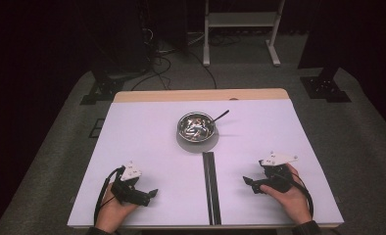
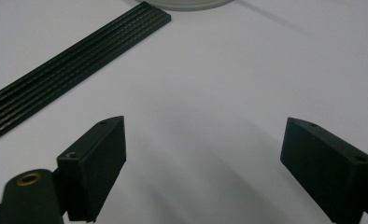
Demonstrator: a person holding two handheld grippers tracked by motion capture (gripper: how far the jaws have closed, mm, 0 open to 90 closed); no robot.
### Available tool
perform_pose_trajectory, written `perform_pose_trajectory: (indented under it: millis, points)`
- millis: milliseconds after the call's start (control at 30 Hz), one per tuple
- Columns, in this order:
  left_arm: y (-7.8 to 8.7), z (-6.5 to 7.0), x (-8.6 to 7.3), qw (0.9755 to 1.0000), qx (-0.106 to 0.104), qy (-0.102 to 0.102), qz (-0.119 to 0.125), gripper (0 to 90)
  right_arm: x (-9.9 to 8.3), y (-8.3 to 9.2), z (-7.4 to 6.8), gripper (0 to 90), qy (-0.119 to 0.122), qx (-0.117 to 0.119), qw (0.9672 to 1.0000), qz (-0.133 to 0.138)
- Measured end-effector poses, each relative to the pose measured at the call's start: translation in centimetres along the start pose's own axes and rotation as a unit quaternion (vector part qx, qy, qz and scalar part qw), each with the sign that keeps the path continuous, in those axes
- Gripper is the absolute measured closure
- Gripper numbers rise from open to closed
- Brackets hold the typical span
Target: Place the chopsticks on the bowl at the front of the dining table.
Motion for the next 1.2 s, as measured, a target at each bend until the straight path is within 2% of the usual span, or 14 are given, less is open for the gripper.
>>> perform_pose_trajectory:
  millis: [533,1200]
  points:
    - [0.0,0.0,0.0,1.0000,0.000,0.000,0.000,0.0,1.2,-0.9,-0.8,13.1,0.003,0.009,0.9999,0.004]
    - [0.0,0.0,0.0,1.0000,0.000,0.000,0.000,0.0,2.4,-2.1,-2.1,13.0,0.019,0.023,0.9996,0.000]
Point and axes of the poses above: each handheld gripper's, and its own axes: y roughly backward along the jaws, x roughly out of its top, z roughly to its right, the point moved 6 cm from there along -y, roughly forward along the jaws, and after that the axes turned 8 degrees about -y, right-handed, at the moved point
